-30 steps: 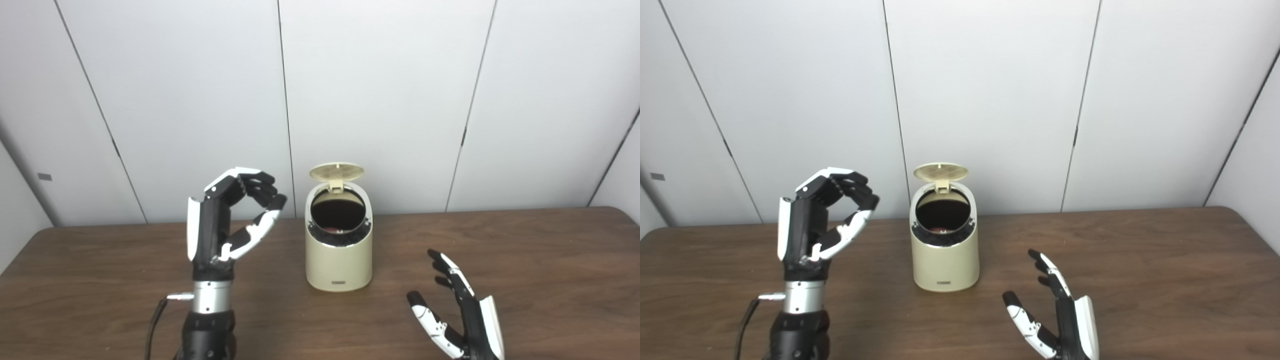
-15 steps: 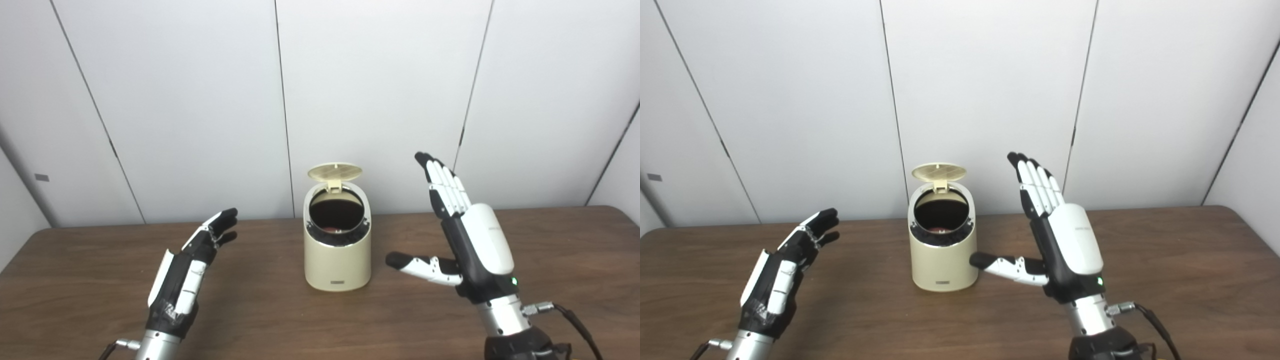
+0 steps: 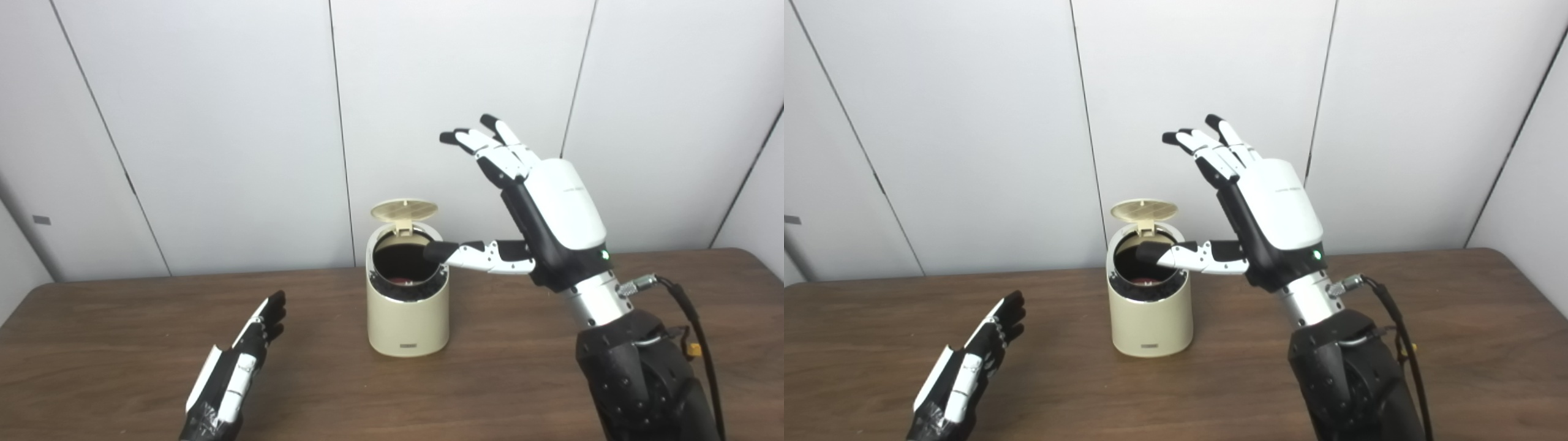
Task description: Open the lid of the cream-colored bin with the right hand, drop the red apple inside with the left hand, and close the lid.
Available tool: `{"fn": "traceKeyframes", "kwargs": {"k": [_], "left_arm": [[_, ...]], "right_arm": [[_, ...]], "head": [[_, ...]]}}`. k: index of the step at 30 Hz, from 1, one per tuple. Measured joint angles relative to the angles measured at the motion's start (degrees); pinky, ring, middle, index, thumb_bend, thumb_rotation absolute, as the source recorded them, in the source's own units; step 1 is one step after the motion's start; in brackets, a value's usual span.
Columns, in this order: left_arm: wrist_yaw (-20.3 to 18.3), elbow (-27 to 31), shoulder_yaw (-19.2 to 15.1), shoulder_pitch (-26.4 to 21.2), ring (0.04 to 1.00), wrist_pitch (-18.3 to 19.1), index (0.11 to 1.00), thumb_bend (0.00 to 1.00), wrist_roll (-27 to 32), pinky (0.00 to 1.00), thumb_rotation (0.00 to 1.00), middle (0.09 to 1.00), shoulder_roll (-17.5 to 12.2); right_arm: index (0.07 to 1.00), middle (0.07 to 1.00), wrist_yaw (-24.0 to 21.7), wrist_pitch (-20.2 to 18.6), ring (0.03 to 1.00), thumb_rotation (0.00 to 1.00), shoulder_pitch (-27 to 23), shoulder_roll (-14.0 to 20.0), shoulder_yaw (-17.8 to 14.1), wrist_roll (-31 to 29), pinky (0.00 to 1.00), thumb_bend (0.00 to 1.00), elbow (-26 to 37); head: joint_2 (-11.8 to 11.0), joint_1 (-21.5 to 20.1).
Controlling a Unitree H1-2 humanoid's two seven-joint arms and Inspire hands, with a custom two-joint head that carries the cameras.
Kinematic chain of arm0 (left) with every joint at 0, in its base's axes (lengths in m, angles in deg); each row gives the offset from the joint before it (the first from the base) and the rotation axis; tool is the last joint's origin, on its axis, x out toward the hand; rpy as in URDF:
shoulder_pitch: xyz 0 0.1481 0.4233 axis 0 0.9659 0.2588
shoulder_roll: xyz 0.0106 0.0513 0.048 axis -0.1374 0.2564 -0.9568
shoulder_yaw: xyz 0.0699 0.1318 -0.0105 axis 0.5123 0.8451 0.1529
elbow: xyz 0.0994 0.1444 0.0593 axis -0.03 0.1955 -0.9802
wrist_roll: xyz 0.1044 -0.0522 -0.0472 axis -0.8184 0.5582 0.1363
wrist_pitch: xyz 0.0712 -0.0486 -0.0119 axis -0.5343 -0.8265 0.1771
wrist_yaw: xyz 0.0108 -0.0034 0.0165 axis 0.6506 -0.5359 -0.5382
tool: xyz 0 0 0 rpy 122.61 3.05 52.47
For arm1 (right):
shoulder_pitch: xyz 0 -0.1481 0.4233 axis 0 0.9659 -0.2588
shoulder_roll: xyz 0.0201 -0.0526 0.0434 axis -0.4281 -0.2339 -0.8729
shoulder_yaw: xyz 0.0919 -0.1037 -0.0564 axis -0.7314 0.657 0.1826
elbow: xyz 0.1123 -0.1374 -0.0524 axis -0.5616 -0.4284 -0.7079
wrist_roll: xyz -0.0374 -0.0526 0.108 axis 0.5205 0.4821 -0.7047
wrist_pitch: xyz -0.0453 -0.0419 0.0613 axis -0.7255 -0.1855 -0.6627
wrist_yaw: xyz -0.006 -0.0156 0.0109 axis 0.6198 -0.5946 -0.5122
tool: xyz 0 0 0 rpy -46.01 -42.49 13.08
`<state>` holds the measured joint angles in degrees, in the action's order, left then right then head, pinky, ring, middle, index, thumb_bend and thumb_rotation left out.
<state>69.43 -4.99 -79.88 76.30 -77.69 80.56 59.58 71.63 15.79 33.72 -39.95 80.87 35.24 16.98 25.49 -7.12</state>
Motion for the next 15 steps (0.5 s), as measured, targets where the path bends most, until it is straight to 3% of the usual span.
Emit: {"fn": "traceKeyframes", "kwargs": {"k": [4,7,9,15], "left_arm": [[-1.1,-1.3,-0.2,1.0,1.0,-0.4,0.995,0.56,-0.1,0.99,1.0,1.0,0.5],[0.2,-1.4,-1.3,1.7,0.953,-0.7,0.944,0.5,-0.7,0.92,0.95,0.961,2.3],[1.7,-1.7,-2.6,2.0,0.918,-2.0,0.911,0.46,-2.3,0.88,0.9,0.927,4.1],[3.7,-2.4,-4.4,1.8,0.895,-6.5,0.894,0.43,-4.6,0.86,0.93,0.903,5.5]], "right_arm": [[0.83,0.849,-6.4,-2.5,0.891,0.93,-4.2,1.3,1.6,2.2,0.79,0.82,-1.1],[0.829,0.852,-9.0,-3.3,0.888,0.95,-6.9,1.9,2.7,3.5,0.79,0.86,-3.7],[0.828,0.852,-9.8,-3.4,0.886,0.95,-8.1,1.9,3.2,3.8,0.79,0.88,-6.1],[0.833,0.859,-10.2,-3.6,0.887,0.91,-10.3,1.8,4.3,3.5,0.8,0.86,-11.9]], "head": [[0.0,0.1],[0.2,0.4],[0.2,0.4],[0.2,0.7]]}}
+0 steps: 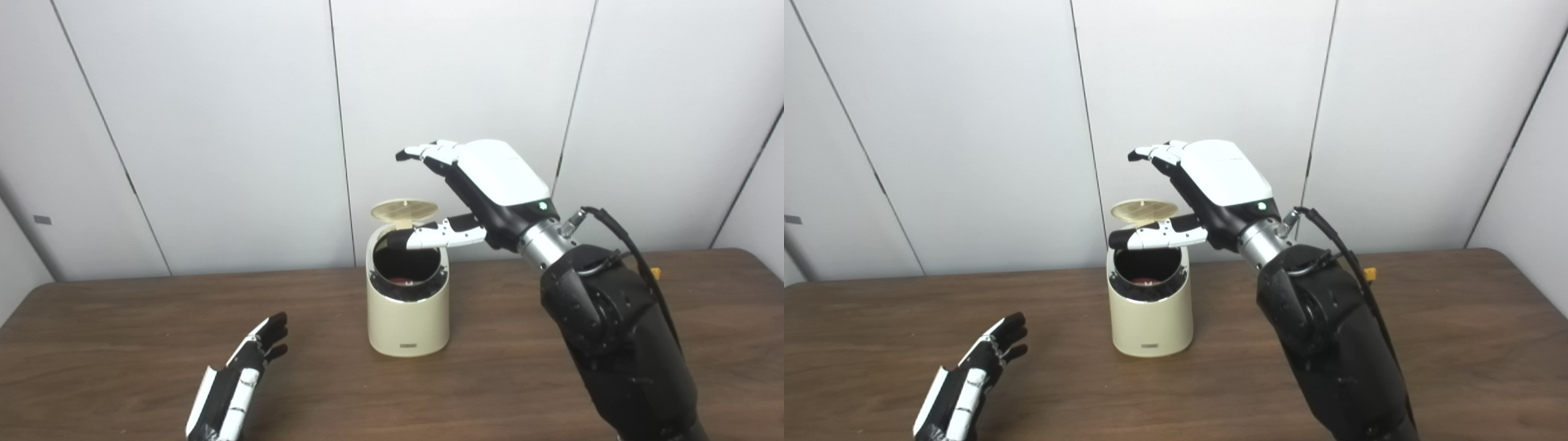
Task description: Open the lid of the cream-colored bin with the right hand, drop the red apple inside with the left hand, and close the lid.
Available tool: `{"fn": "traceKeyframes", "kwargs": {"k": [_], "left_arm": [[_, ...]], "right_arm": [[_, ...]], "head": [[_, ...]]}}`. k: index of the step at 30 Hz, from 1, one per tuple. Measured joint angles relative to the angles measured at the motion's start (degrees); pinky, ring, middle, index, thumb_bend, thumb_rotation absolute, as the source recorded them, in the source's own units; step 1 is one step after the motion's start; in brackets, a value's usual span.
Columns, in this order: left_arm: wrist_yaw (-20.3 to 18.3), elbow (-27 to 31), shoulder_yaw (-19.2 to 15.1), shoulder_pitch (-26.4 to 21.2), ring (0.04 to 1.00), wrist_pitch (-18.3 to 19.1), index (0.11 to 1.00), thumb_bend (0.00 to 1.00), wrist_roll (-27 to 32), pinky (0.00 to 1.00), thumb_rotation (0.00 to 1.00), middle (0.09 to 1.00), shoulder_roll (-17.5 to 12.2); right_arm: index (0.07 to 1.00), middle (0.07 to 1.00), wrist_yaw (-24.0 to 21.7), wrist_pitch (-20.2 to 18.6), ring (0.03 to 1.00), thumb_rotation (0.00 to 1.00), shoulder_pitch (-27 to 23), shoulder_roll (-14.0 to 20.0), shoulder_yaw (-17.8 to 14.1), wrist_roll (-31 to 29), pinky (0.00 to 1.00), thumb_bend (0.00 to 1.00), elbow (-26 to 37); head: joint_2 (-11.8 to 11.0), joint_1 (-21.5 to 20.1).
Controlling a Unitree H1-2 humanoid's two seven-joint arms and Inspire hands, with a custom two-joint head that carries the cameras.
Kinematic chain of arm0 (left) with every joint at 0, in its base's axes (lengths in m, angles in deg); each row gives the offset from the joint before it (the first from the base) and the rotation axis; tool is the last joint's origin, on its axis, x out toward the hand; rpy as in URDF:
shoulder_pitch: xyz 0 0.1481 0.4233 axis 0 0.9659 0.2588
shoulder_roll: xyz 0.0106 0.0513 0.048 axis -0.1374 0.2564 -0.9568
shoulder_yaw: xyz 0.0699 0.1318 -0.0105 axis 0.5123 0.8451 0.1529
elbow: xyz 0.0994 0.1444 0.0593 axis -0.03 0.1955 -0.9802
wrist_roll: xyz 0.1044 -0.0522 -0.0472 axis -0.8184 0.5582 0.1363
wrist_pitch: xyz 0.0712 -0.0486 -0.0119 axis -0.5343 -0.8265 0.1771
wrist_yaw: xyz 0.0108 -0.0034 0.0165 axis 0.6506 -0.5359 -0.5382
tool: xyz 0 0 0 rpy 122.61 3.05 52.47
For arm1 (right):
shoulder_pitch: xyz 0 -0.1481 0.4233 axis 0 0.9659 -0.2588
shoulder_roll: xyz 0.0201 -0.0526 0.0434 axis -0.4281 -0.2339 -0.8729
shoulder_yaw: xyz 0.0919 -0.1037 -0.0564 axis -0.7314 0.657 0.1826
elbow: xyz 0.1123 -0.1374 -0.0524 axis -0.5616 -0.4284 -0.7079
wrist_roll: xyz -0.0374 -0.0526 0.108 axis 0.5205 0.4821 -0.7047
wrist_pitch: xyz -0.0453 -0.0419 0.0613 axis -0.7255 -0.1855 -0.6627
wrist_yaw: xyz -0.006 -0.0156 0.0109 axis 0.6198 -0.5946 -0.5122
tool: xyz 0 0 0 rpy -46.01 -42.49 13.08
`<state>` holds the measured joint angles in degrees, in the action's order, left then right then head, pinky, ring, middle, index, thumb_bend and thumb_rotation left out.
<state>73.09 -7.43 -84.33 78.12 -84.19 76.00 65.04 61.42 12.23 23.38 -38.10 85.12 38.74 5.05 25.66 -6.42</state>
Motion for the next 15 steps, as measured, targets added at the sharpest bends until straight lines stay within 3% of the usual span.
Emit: {"fn": "traceKeyframes", "kwargs": {"k": [9,15], "left_arm": [[1.1,-0.1,-0.9,-0.1,0.901,-0.1,0.886,0.46,-0.1,0.89,0.91,0.902,0.6],[1.2,0.0,-1.0,0.0,0.89,0.3,0.874,0.46,-0.5,0.89,0.88,0.884,0.7]], "right_arm": [[0.807,0.839,0.0,-0.8,0.874,0.87,-4.0,0.0,2.7,1.2,0.79,0.82,-8.9],[0.764,0.798,0.1,-1.9,0.829,0.84,-4.0,0.2,3.1,1.2,0.75,0.8,-10.3]], "head": [[0.3,0.0],[0.6,0.0]]}}
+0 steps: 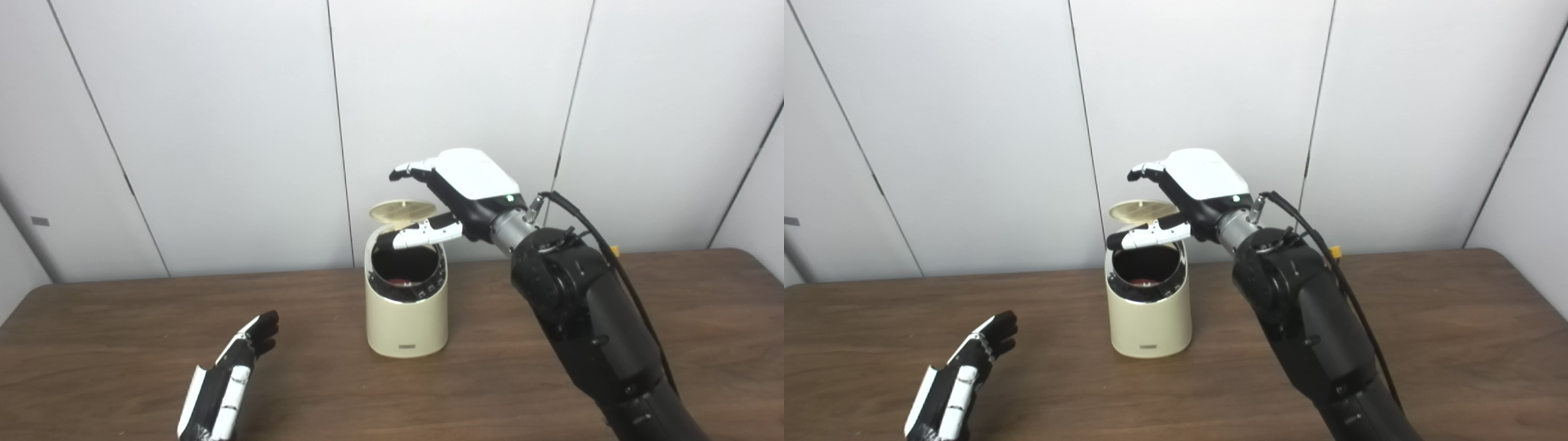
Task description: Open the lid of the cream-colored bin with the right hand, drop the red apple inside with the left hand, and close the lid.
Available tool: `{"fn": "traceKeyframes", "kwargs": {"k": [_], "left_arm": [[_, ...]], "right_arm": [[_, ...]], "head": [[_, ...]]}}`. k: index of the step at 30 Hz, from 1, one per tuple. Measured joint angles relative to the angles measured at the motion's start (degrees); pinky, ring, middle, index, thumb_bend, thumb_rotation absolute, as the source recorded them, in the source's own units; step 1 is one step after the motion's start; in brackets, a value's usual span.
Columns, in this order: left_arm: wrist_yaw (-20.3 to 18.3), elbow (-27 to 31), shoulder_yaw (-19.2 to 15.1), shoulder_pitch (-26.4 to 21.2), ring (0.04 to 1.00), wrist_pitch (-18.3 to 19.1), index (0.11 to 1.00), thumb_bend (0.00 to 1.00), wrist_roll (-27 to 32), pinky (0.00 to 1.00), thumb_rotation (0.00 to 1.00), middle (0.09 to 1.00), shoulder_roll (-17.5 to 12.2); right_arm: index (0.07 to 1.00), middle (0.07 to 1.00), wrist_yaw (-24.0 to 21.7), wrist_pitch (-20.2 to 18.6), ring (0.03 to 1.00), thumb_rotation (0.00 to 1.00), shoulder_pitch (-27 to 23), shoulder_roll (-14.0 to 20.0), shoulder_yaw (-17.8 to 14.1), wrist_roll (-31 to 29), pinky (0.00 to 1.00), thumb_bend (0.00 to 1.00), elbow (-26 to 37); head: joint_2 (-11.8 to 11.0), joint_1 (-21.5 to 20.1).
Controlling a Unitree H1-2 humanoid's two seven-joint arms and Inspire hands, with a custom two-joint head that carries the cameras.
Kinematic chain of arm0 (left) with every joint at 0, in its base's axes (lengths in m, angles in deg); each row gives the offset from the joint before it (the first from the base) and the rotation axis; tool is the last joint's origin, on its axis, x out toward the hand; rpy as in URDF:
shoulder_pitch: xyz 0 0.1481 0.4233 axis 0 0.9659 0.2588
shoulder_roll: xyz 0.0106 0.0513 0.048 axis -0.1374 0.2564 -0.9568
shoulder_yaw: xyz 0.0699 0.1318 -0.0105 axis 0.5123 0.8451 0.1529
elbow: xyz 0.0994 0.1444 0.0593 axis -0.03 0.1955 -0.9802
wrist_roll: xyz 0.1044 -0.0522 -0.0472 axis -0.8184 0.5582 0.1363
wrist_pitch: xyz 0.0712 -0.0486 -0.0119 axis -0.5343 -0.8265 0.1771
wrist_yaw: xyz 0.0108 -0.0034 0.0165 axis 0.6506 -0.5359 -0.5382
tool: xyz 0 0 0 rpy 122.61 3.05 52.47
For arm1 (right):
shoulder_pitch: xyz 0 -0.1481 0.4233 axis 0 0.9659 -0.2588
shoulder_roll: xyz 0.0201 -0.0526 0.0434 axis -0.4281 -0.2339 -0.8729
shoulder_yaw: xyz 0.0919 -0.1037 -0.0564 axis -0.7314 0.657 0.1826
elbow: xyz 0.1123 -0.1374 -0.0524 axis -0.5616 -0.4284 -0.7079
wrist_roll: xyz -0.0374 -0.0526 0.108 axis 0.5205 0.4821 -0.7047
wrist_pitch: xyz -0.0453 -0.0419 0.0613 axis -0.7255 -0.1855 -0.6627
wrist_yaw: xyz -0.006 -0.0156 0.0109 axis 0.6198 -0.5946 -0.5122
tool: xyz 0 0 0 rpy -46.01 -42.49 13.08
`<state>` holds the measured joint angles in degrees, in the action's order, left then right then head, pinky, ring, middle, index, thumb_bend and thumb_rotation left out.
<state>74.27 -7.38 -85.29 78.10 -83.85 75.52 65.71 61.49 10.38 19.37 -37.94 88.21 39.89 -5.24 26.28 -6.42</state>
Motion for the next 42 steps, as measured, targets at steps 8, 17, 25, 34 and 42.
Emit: {"fn": "traceKeyframes", "kwargs": {"k": [8,17,25,34,42], "left_arm": [[0.4,0.3,0.0,0.1,0.873,0.3,0.861,0.47,-1.0,0.86,0.88,0.867,0.6],[0.8,0.8,-0.1,0.3,0.853,0.2,0.845,0.47,-1.8,0.83,0.85,0.849,1.6],[1.8,1.1,-0.1,0.5,0.853,0.2,0.848,0.46,-2.3,0.83,0.86,0.851,2.0],[2.2,2.2,0.2,1.3,0.849,0.4,0.841,0.46,-3.2,0.82,0.86,0.845,2.6],[2.5,3.6,0.3,2.4,0.843,2.3,0.835,0.45,-3.7,0.79,0.84,0.838,3.2]], "right_arm": [[0.703,0.763,0.0,0.0,0.748,0.92,1.2,1.3,0.9,0.0,0.64,0.84,0.8],[0.674,0.711,-0.2,-0.3,0.688,0.93,5.0,1.6,1.4,-0.1,0.56,0.81,5.0],[0.664,0.703,-0.7,-0.2,0.758,0.88,7.8,1.4,1.3,-1.4,0.64,0.78,8.6],[0.674,0.708,-2.2,0.0,0.752,0.9,8.7,1.8,1.4,-2.6,0.59,0.78,10.8],[0.68,0.708,-2.5,0.3,0.742,0.83,12.0,2.1,1.9,-3.8,0.62,0.75,11.8]], "head": [[0.1,0.6],[0.5,1.0],[1.0,1.4],[1.8,2.0],[2.5,2.6]]}}
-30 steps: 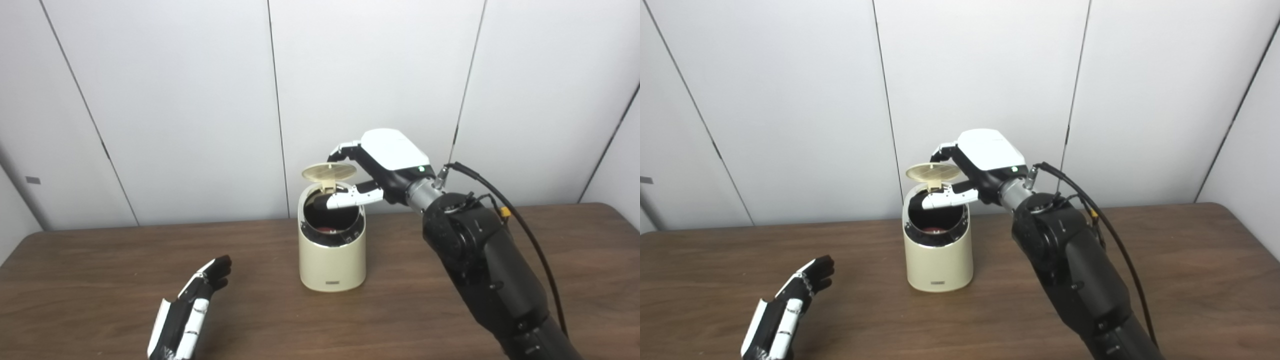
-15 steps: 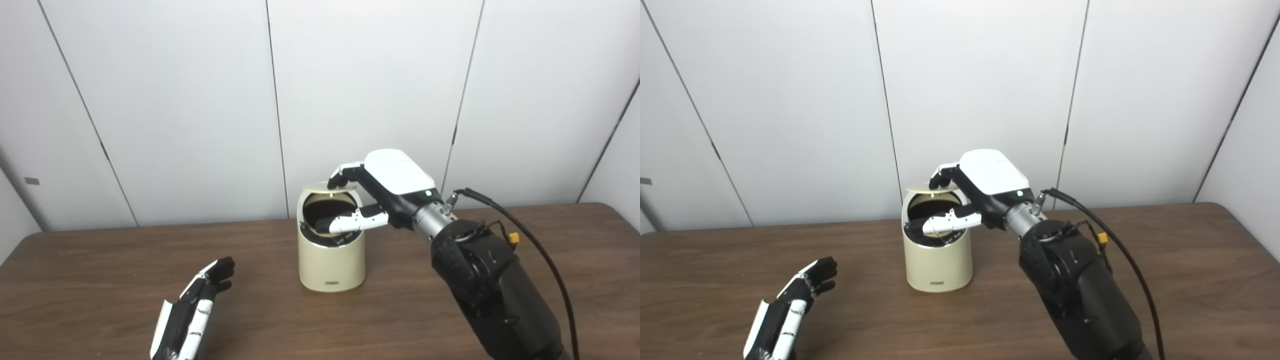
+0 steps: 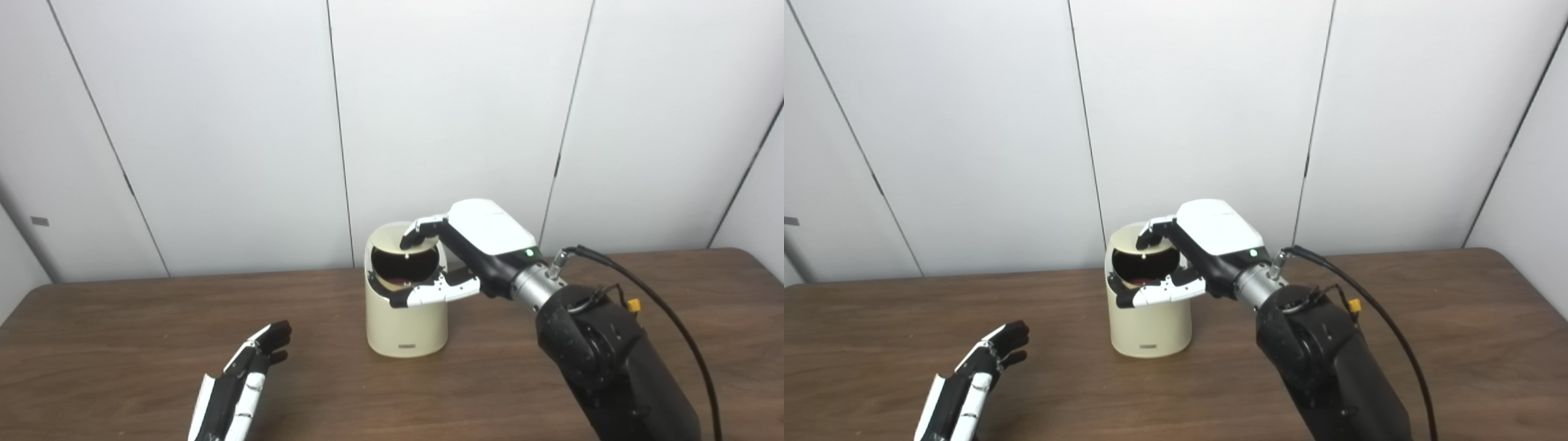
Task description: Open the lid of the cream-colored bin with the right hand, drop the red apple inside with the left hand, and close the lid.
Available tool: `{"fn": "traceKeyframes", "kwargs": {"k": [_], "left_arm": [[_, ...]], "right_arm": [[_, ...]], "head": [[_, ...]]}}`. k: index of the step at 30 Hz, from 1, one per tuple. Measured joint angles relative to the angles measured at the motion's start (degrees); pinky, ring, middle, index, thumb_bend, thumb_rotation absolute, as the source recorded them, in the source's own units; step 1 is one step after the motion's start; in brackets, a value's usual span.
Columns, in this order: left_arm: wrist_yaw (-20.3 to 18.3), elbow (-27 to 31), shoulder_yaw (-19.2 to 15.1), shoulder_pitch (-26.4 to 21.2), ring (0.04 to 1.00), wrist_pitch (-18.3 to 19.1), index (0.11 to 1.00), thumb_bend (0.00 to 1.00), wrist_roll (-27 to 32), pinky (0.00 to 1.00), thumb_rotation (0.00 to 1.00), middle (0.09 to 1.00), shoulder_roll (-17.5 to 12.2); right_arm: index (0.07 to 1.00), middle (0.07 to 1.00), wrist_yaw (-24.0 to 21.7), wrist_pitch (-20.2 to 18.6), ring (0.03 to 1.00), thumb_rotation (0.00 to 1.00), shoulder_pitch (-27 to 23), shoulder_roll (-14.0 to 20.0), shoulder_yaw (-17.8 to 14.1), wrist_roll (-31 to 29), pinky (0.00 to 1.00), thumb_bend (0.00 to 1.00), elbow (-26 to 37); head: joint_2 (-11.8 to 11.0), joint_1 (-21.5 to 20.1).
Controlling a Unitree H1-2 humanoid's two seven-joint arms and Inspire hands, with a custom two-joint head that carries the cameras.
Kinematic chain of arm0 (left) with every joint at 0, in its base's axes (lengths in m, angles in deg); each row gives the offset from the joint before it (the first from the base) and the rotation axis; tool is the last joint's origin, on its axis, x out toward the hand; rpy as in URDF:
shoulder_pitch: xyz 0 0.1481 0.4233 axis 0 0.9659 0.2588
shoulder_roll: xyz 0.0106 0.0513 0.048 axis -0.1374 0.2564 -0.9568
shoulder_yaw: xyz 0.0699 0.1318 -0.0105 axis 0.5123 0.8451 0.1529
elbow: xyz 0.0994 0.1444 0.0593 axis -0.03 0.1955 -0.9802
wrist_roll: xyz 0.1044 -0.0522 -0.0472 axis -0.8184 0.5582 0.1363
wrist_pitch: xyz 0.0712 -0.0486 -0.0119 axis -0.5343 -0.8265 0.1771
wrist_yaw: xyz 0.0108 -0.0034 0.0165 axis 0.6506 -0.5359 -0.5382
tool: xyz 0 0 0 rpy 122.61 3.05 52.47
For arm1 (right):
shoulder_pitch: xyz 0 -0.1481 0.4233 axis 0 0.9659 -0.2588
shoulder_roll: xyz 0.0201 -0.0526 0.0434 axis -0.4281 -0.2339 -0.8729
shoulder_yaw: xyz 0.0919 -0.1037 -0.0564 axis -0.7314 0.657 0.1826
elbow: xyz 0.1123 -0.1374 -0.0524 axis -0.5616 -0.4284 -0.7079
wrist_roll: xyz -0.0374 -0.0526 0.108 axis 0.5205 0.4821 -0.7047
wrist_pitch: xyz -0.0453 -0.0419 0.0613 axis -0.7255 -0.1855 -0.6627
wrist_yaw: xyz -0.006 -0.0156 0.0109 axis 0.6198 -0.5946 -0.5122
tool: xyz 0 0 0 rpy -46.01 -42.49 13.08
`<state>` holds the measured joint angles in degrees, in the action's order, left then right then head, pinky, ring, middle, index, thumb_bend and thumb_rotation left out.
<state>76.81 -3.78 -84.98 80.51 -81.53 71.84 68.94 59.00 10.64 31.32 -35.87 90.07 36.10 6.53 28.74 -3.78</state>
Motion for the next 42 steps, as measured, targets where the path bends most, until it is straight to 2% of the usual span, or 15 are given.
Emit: {"fn": "traceKeyframes", "kwargs": {"k": [9,22,36,42], "left_arm": [[0.4,2.2,0.0,0.8,0.833,1.7,0.824,0.44,-0.2,0.77,0.83,0.83,0.6],[0.9,3.6,0.1,0.8,0.83,3.6,0.825,0.45,-0.7,0.77,0.84,0.83,1.2],[1.6,3.9,0.3,1.0,0.828,4.2,0.823,0.46,-0.6,0.76,0.82,0.826,1.2],[1.6,4.0,0.4,1.0,0.833,4.2,0.823,0.46,-0.4,0.77,0.82,0.829,1.1]], "right_arm": [[0.738,0.765,-0.1,1.1,0.791,0.8,2.0,0.4,1.4,0.1,0.72,0.75,-0.2],[0.74,0.769,1.8,3.1,0.795,0.76,2.9,0.9,2.1,0.2,0.71,0.76,-1.9],[0.748,0.785,2.2,4.4,0.807,0.79,3.2,1.5,5.3,5.4,0.73,0.79,-1.8],[0.734,0.775,2.1,6.7,0.798,0.79,2.7,2.8,7.1,8.9,0.72,0.79,-1.8]], "head": [[0.8,0.8],[1.4,1.4],[1.7,1.1],[1.9,1.0]]}}
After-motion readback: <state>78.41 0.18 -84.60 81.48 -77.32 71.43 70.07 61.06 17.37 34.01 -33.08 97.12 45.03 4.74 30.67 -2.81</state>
